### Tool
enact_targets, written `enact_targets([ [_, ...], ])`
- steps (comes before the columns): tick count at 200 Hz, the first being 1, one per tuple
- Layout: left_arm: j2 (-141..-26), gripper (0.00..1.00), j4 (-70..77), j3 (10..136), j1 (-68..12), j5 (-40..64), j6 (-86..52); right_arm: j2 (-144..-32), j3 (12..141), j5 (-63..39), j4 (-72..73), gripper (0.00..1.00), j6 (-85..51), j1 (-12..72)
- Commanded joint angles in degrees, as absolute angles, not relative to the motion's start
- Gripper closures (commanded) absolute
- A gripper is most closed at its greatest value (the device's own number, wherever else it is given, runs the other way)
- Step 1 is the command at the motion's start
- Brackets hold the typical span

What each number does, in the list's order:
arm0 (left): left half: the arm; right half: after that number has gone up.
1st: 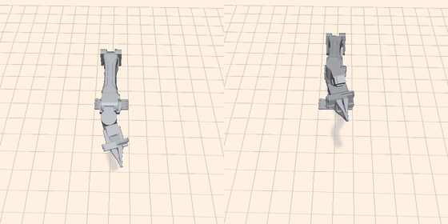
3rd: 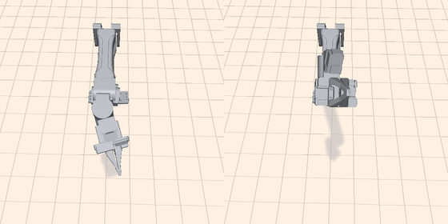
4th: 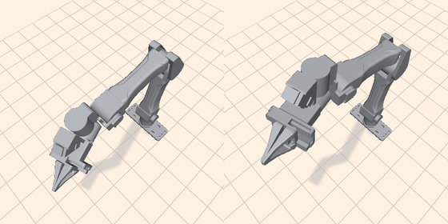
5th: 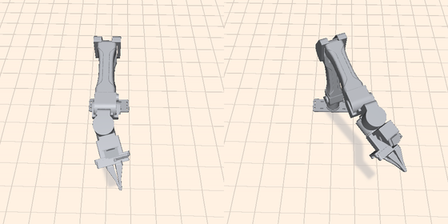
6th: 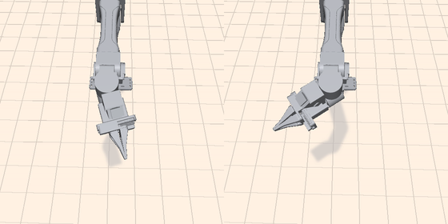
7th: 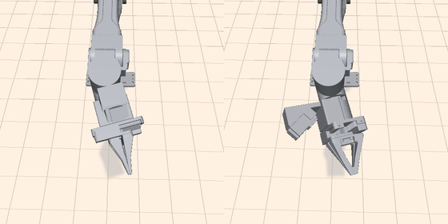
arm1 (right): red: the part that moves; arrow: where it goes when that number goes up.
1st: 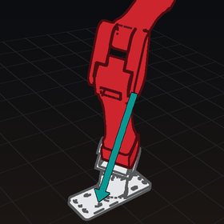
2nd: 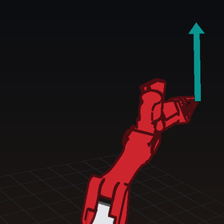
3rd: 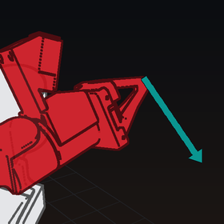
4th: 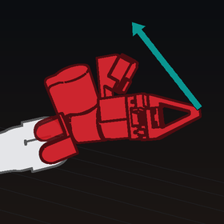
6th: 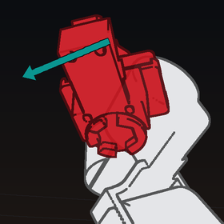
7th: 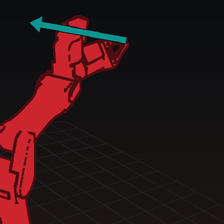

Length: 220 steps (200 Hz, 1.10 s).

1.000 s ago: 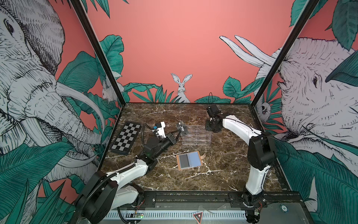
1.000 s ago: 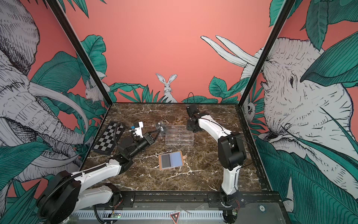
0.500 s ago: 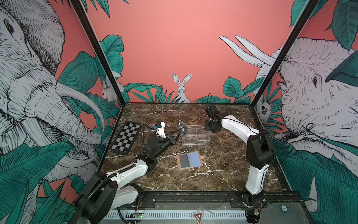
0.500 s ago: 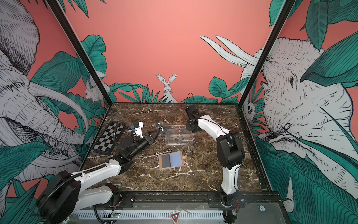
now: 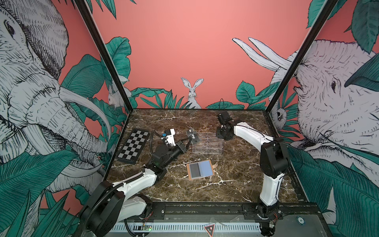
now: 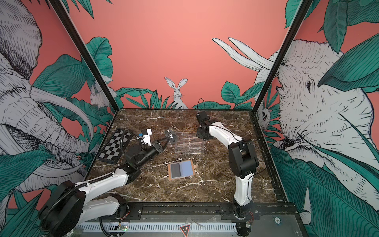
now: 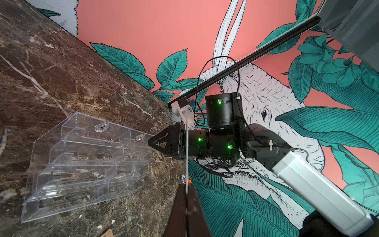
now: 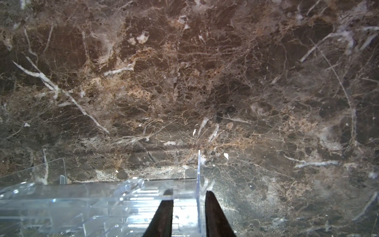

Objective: Take the credit cards out of the card holder
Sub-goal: Place the storage box at the center of the table.

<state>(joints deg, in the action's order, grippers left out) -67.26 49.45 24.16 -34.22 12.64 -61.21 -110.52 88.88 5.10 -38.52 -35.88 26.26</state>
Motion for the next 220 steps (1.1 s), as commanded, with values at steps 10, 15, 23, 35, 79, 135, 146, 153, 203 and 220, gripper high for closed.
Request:
enact_targets([
  [10, -65.0, 1.0, 48.9, 23.5, -33.9, 13.0, -60.2, -111.0, 91.1, 5.2, -39.1, 0.64, -36.0, 26.7],
  [15, -64.9, 1.0, 48.8, 23.6, -33.9, 13.0, -60.2, -110.7, 91.5, 5.5, -39.4, 0.62, -35.9, 26.7],
  [23, -64.7, 1.0, 48.6, 23.8, -33.9, 13.1, -60.0, -109.8, 91.9, 6.0, -39.5, 0.58, -35.2, 26.5],
  [35, -64.7, 1.0, 48.3, 24.3, -33.9, 13.4, -60.0, -107.8, 92.4, 6.2, -39.4, 0.49, -34.4, 26.2],
  [79, -68.5, 1.0, 50.6, 27.9, -33.9, 16.0, -60.3, -96.8, 88.8, -1.9, -34.0, 0.2, -30.1, 21.5],
  [135, -82.3, 1.0, 66.6, 35.5, -33.9, 18.4, -68.9, -81.5, 74.7, -26.2, -18.5, 0.11, -34.5, 8.6],
  [146, -85.8, 1.0, 71.1, 37.7, -33.9, 19.2, -72.1, -79.8, 72.3, -30.2, -15.8, 0.11, -35.4, 7.5],
  [153, -88.5, 1.0, 74.4, 39.2, -34.0, 19.6, -74.3, -79.0, 71.9, -31.9, -15.1, 0.11, -35.5, 7.4],
  [203, -97.3, 1.0, 80.3, 48.0, -36.8, 19.9, -80.2, -77.4, 66.5, -41.7, -2.7, 0.15, -42.2, 7.4],
  [220, -98.5, 1.0, 80.3, 49.1, -37.3, 19.6, -81.1, -77.8, 65.0, -43.5, 1.3, 0.19, -44.5, 7.4],
])
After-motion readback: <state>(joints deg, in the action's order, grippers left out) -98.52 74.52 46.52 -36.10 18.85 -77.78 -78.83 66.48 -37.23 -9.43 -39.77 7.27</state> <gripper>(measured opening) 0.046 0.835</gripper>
